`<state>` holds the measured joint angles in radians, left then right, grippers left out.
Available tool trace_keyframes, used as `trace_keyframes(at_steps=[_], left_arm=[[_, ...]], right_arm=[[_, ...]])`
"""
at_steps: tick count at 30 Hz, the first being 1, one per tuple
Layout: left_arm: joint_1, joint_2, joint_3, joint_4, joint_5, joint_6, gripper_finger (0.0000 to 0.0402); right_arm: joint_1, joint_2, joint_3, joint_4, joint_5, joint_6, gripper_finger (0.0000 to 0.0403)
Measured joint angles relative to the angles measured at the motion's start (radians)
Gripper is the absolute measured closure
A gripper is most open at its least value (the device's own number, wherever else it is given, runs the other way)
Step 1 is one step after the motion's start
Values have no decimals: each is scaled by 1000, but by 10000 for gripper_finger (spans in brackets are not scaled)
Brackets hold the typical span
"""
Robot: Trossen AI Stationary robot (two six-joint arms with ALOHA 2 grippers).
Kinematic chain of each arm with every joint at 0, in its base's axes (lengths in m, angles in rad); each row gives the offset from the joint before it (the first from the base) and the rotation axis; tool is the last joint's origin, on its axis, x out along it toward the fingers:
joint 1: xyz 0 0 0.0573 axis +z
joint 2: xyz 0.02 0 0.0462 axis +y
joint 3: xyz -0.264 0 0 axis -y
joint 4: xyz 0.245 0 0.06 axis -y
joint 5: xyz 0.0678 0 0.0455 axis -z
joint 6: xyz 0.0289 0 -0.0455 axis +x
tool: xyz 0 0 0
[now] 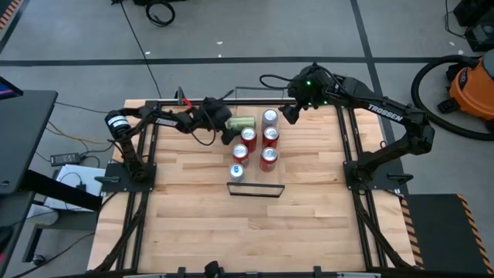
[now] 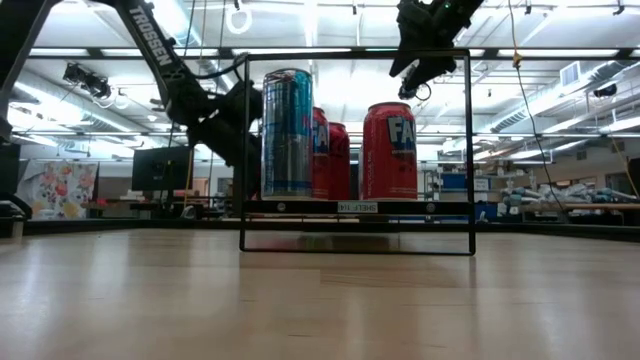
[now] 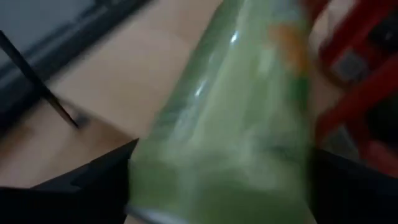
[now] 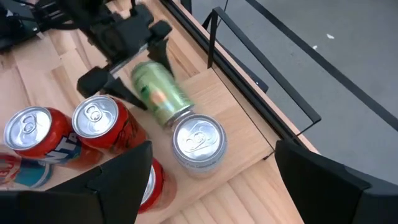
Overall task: Place canned beverage on shelf
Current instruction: Put the green soda can on the shelf
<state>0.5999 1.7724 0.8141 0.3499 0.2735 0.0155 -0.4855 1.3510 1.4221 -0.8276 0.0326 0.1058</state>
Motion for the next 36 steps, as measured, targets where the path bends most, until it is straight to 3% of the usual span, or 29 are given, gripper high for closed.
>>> trace_keyframes(at_steps=[24, 36], left_arm=[[-37, -11, 5, 4, -47, 59, 35], [-37, -12, 5, 5, -48, 40, 91]], right_arm=[[33, 0, 0, -9, 0, 16, 54], [33, 0, 0, -17, 0, 16, 54]])
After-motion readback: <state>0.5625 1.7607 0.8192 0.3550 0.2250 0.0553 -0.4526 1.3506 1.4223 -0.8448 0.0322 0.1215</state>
